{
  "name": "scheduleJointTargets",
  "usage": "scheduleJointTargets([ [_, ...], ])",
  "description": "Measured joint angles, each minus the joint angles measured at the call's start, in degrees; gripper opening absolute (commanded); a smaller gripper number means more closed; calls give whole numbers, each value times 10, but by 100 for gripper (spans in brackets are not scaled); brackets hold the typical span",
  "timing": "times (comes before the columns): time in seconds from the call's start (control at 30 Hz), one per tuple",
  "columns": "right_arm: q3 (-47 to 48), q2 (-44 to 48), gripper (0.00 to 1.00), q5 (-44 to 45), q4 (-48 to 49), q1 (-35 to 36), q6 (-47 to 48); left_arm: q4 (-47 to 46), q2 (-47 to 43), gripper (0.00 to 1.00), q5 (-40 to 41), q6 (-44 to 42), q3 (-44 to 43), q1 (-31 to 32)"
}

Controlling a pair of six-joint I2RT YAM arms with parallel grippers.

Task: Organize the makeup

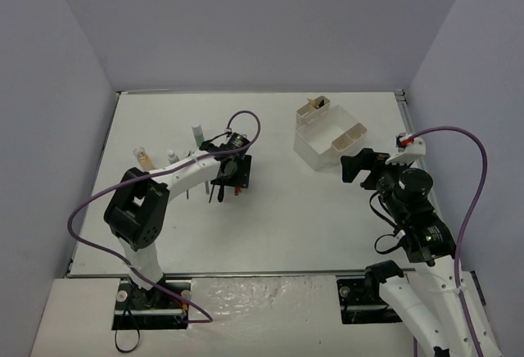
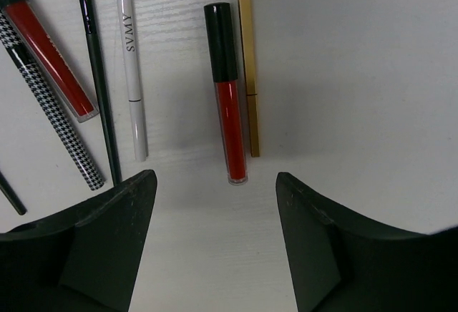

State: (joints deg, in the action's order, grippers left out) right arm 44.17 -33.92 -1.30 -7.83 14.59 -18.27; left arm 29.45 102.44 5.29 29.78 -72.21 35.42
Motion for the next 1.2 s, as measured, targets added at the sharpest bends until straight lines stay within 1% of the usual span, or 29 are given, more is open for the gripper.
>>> scheduleJointTargets([
  [0.17, -23, 13, 100, -10, -17, 0, -3, -4, 24, 40, -11, 3, -3, -12],
  [0.33, -26, 25, 100, -11, -29, 0, -4, -11, 35, 34, -21, 4, -9, -15],
  [0.73, -26, 31, 100, -11, -36, 0, -3, -26, 55, 32, -28, 7, -15, -15],
  [0.87, -27, 33, 100, -11, -37, 0, -3, -27, 55, 29, -27, 9, -14, -15],
  [1.2, -29, 34, 100, -12, -40, 0, -4, -42, 47, 25, -24, 11, 12, -22],
])
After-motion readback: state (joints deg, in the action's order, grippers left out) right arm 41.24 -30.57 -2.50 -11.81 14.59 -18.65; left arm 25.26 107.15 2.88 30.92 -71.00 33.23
